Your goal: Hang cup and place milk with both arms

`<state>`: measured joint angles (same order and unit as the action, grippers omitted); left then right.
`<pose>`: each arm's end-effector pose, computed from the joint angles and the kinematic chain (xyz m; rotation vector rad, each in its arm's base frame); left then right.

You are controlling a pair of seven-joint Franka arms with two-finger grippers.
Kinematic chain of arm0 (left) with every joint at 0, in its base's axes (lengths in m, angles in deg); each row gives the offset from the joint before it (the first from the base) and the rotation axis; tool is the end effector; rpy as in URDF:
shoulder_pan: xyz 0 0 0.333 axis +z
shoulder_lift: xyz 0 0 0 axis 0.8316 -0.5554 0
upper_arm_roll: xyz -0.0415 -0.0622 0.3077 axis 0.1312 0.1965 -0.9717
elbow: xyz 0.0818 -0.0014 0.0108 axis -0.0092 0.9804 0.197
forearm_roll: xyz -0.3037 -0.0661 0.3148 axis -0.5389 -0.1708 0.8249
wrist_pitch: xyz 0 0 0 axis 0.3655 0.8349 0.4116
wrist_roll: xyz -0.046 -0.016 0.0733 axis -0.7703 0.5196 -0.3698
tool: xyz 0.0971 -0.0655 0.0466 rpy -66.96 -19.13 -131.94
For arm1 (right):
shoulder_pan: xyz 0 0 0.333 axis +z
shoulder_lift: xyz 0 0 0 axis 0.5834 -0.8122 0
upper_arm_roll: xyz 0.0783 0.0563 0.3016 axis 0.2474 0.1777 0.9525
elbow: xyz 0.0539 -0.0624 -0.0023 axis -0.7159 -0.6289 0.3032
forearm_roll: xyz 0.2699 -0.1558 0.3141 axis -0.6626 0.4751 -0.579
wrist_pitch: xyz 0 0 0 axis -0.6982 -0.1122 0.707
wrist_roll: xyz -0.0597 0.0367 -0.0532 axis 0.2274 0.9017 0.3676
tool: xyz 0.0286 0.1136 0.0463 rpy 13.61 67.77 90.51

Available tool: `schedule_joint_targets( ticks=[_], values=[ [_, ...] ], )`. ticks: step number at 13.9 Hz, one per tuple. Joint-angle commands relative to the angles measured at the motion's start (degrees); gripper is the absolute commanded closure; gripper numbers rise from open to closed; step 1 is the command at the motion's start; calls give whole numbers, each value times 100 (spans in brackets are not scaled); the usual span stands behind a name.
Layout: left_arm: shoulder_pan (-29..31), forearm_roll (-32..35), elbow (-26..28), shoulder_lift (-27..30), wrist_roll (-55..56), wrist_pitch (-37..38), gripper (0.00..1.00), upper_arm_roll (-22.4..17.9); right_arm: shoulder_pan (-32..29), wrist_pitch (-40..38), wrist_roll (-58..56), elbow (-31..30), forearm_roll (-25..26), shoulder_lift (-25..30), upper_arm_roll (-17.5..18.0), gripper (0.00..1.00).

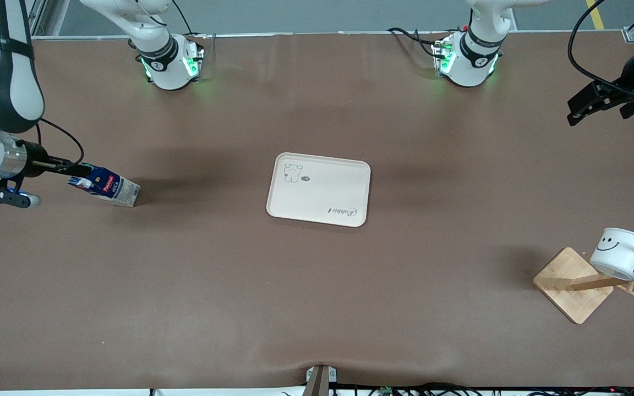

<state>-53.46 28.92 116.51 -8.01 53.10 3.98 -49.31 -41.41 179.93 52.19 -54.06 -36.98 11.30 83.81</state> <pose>0.5629 -0.0405 0.6427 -3.0785 -0.1595 0.0163 0.5936 -0.0708 0.4101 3.0515 -0.3877 -0.4791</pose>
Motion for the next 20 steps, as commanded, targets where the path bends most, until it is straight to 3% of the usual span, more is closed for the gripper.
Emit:
schedule_joint_targets(
  ticks=[1, 4, 6, 8, 10, 15, 20],
  values=[
    [-7, -100, 15, 14, -73, -72, 0, 12, 106, -538, -20, 1119, -69, -297, -3, 0],
    [-7, -100, 15, -30, -73, -142, 0, 29, 517, -2154, -20, 2893, -10, -412, 6, 0],
    [1, -100, 15, -39, -73, -142, 0, 29, 634, -2246, -37, 3662, 27, -412, -12, 0],
    [1, -100, 23, -30, -73, -142, 0, 29, 625, -2220, -81, 3595, -227, -307, -11, 0],
    [-7, -91, 15, -30, -73, -142, 0, 38, 686, -2194, -125, 3481, -167, 35, 6, 0],
    [1, -100, 15, 5, -82, -125, 0, 64, 528, -1667, -450, 2006, -158, 1177, -29, 0],
    [10, -100, 6, 23, -91, -107, 0, 64, 432, -1437, -468, 1775, -149, 1285, -21, 0]
  ],
)
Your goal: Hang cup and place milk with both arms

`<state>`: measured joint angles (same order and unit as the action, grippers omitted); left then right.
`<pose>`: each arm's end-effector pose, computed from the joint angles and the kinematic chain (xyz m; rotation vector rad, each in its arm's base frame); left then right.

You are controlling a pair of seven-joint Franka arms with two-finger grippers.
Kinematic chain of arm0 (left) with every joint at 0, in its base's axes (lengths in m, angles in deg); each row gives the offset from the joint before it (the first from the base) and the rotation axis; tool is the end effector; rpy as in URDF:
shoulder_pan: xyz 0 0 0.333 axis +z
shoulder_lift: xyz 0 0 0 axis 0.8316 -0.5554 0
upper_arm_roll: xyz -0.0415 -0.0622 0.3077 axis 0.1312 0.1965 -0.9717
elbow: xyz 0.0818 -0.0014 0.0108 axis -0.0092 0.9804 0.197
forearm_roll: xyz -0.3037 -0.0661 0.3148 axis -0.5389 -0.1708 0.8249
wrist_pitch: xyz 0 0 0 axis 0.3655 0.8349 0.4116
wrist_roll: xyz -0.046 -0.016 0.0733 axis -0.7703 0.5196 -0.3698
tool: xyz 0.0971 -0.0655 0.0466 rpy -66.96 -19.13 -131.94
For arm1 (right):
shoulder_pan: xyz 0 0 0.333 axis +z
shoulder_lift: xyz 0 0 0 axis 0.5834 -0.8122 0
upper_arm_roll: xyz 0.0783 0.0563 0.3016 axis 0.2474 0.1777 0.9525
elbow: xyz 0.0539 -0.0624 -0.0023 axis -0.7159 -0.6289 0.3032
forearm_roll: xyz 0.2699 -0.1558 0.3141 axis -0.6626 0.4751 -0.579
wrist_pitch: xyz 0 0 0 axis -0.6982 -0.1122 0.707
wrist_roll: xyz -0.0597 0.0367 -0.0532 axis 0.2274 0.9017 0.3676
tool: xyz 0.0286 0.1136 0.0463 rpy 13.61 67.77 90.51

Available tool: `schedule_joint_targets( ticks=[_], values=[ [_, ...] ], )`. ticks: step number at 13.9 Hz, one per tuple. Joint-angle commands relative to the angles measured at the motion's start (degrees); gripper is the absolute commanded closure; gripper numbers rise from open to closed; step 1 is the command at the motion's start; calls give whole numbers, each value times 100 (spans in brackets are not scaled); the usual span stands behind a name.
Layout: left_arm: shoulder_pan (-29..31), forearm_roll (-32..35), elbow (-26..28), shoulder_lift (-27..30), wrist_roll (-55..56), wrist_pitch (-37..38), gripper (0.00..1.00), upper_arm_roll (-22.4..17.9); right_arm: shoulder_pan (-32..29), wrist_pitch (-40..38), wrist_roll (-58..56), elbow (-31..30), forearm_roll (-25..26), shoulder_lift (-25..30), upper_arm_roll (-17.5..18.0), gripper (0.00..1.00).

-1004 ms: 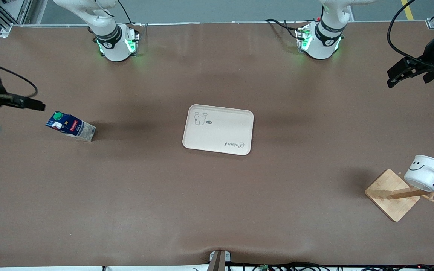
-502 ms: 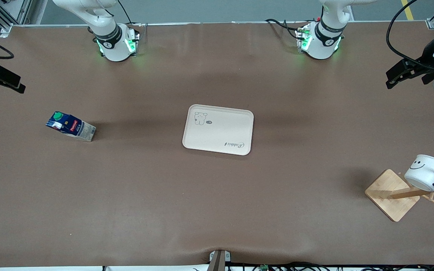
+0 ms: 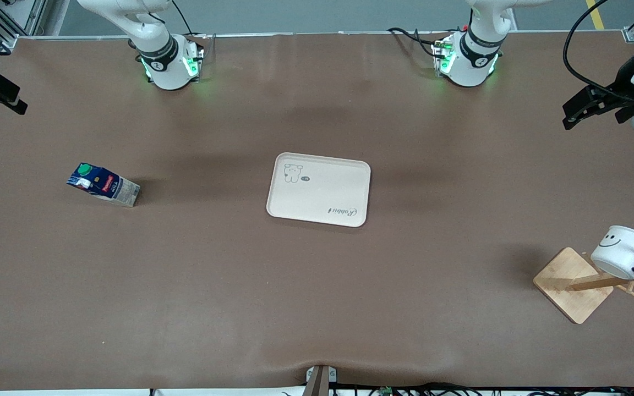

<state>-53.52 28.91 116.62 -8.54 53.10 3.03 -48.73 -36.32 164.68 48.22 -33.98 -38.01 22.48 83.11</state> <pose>0.5674 -0.0472 0.6379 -3.0804 -0.1412 0.0077 0.5538 -0.0224 0.6828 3.1331 -0.1764 -0.0470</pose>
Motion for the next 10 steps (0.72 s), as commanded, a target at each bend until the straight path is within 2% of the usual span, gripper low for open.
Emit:
schedule_joint_targets(
  ticks=[1, 10],
  values=[
    [16, -99, -15, 67, -91, -12, 0, 7, -113, 105, -80, -232, -46, 149, 23, 0],
    [-11, -108, -243, 32, -91, 23, 0, 59, -148, 325, -71, -180, -134, 0, 14, 0]
  ],
)
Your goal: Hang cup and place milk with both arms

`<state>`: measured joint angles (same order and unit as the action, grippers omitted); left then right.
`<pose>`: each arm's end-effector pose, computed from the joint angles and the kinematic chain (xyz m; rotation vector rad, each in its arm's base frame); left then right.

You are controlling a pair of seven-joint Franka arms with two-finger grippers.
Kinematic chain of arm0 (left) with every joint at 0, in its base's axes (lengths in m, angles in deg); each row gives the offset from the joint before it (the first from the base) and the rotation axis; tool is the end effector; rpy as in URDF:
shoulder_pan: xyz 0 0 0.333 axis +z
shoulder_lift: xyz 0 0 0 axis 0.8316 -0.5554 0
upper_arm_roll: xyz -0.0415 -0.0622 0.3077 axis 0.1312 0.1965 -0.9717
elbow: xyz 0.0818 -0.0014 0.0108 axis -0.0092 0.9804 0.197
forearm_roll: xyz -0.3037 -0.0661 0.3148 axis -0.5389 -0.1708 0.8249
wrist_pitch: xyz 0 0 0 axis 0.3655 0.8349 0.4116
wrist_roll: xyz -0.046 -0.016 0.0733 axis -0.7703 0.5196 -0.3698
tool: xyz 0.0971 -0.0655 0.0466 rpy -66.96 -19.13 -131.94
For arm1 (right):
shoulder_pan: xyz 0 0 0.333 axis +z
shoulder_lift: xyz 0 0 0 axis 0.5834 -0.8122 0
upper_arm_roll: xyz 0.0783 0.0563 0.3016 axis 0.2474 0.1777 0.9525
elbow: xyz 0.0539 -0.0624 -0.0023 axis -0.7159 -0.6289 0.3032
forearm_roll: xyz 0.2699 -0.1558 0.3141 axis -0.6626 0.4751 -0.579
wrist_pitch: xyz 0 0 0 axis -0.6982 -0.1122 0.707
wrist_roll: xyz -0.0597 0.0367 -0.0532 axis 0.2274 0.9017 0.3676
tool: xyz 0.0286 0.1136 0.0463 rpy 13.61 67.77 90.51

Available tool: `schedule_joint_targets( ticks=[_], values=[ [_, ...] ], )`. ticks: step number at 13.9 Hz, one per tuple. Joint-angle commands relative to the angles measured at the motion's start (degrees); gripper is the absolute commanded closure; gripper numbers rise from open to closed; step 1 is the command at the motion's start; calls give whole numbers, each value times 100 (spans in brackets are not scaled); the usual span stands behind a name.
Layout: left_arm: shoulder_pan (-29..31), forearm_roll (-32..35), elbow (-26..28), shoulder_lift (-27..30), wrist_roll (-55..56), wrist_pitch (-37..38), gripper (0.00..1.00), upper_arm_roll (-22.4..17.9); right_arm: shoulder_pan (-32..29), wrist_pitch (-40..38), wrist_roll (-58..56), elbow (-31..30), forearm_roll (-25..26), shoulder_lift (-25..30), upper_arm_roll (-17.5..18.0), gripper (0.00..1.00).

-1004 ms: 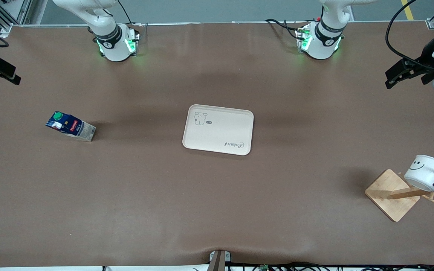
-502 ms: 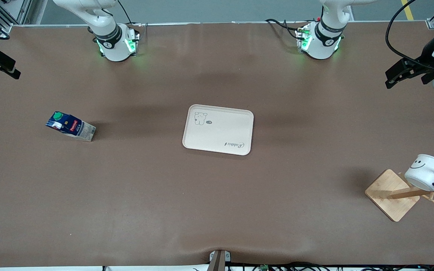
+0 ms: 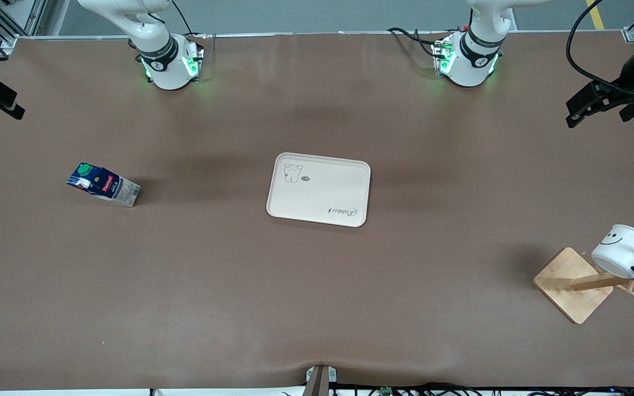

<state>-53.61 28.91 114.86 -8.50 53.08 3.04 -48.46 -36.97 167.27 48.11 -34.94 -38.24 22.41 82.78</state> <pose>0.5671 -0.0512 0.6541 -3.0843 -0.1320 -0.0404 0.5600 -0.0318 0.6776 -3.1336 0.1991 0.0044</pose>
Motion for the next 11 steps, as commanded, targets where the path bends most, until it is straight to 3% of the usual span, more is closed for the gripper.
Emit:
schedule_joint_targets(
  ticks=[1, 11],
  values=[
    [-1, -99, -67, 28, -89, 31, 0, 32, -100, 57, -60, -84, -111, 7, 47, 0],
    [-10, -91, -129, 28, -72, 198, 0, 120, -197, 13, -33, -101, -120, -11, 47, 0]
  ],
)
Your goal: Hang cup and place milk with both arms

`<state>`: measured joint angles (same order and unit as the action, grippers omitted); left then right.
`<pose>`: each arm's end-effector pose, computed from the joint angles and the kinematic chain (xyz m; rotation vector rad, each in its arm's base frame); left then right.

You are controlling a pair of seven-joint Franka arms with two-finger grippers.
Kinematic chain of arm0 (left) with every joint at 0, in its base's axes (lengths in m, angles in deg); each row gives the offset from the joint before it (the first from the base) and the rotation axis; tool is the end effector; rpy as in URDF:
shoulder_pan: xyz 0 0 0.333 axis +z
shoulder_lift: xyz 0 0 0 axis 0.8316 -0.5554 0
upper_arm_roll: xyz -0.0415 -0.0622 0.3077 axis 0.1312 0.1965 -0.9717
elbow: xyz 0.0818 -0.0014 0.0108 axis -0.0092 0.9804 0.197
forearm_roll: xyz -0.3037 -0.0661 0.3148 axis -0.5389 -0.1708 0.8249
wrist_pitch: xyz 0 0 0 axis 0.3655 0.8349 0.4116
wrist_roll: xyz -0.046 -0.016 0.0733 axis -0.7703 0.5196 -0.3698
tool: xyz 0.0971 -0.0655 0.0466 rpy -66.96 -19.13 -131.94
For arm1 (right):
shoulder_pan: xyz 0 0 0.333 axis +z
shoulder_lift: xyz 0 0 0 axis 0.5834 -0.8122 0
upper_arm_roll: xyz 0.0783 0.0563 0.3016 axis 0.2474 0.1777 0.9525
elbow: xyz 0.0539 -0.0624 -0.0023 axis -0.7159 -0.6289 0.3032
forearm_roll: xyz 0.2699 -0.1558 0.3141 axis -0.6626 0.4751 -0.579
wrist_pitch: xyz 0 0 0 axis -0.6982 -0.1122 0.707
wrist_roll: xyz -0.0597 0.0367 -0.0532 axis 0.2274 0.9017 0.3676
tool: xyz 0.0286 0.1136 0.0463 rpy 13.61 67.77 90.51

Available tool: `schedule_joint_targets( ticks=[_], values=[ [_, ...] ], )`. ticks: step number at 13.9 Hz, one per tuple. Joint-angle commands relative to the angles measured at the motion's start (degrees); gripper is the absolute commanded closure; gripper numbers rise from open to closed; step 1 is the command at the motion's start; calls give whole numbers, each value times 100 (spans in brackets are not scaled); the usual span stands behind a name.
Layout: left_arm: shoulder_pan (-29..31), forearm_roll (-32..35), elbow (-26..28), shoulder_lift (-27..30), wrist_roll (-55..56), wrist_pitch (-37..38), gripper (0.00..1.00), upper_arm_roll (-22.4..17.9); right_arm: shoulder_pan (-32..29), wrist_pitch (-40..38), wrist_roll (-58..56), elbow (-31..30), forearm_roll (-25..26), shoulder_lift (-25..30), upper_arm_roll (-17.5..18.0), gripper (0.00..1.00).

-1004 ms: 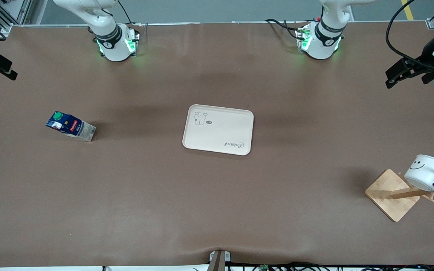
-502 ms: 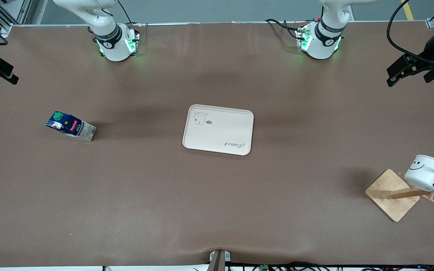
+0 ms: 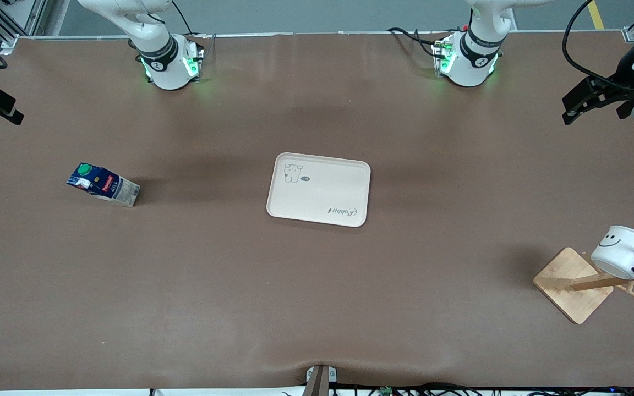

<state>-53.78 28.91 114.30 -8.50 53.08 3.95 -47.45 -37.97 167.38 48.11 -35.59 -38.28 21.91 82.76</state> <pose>0.5640 -0.0631 0.6575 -3.0834 -0.1012 -0.0319 0.5627 -0.0418 0.6671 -3.1311 0.2268 0.0328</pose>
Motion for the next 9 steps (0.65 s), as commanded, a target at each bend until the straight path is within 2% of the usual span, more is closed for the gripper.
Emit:
schedule_joint_targets(
  ticks=[1, 9],
  values=[
    [15, -90, -72, 28, -72, 99, 0, 19, -97, -7, -34, -37, -115, 39, 49, 0],
    [7, -82, -72, 28, -81, 177, 0, 19, -97, -34, -34, -37, -115, 39, 40, 0]
  ],
)
